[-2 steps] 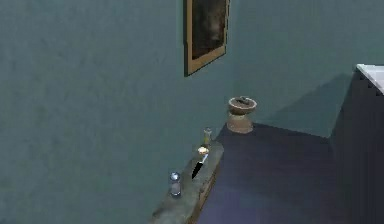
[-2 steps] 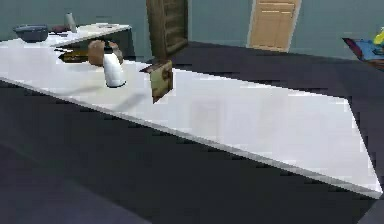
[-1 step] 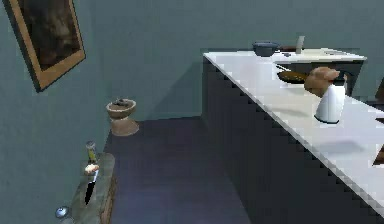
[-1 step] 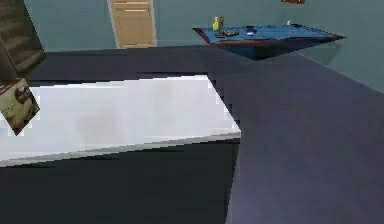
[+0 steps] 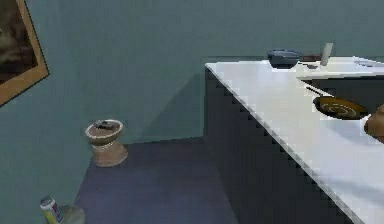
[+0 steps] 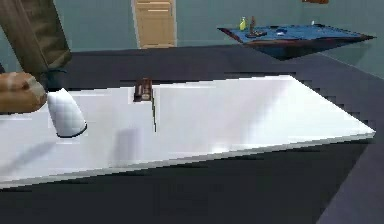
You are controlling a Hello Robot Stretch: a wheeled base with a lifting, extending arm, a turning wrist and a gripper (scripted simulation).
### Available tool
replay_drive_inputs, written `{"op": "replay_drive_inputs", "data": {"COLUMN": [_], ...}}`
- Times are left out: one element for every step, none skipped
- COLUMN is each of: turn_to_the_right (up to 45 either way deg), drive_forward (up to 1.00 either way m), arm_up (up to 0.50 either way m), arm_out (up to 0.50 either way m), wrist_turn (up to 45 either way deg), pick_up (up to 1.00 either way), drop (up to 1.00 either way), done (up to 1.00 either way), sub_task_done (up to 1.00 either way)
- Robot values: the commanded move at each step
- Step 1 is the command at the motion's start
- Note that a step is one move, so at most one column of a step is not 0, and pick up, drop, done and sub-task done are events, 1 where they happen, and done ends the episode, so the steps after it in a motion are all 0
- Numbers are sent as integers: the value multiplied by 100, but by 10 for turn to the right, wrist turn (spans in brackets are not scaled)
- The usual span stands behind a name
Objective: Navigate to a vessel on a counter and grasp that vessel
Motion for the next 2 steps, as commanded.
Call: {"op": "replay_drive_inputs", "data": {"turn_to_the_right": [-450, -450], "drive_forward": [0, 0], "arm_up": [0, 0], "arm_out": [0, 0], "wrist_turn": [0, 0], "pick_up": [0, 0], "drop": [0, 0], "done": [0, 0], "sub_task_done": [0, 0]}}
